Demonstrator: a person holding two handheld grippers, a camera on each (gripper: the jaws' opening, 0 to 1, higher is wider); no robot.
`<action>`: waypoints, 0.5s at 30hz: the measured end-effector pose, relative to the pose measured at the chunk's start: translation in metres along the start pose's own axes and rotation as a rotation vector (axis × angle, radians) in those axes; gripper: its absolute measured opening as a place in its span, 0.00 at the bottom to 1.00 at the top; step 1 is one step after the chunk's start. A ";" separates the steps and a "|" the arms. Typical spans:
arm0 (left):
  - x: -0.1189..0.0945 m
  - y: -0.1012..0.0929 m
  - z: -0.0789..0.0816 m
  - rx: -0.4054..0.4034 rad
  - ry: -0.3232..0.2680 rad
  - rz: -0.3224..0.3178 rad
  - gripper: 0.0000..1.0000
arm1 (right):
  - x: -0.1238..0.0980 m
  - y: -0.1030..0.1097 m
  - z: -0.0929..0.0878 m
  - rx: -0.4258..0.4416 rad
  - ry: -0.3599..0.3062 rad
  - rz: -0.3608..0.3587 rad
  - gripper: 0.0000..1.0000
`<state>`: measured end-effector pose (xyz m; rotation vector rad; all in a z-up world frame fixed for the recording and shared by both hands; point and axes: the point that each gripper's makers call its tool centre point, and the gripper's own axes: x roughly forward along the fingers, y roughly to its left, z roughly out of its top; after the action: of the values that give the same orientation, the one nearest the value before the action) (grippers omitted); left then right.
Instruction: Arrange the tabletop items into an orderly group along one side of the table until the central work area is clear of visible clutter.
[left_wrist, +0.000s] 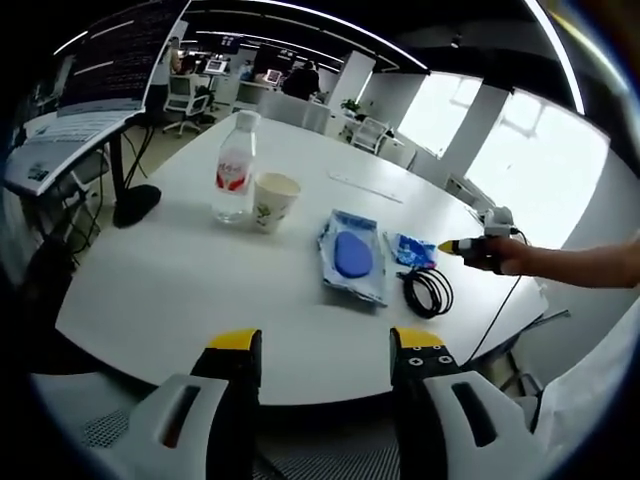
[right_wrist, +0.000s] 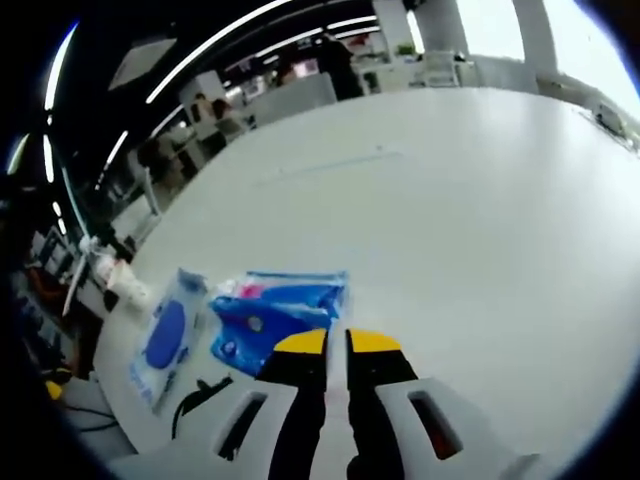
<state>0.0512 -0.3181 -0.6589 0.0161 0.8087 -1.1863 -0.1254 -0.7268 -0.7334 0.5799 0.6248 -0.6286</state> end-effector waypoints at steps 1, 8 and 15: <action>0.001 0.000 0.000 -0.001 0.000 0.000 0.51 | 0.001 0.001 -0.002 -0.001 0.008 0.005 0.05; 0.003 -0.003 0.000 0.000 0.002 -0.005 0.51 | 0.007 0.003 -0.010 -0.021 0.037 0.016 0.10; 0.003 -0.004 -0.001 0.004 0.009 -0.007 0.51 | 0.017 0.000 -0.019 0.025 0.061 -0.007 0.07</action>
<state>0.0483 -0.3215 -0.6593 0.0215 0.8154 -1.1954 -0.1214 -0.7204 -0.7582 0.6227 0.6772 -0.6280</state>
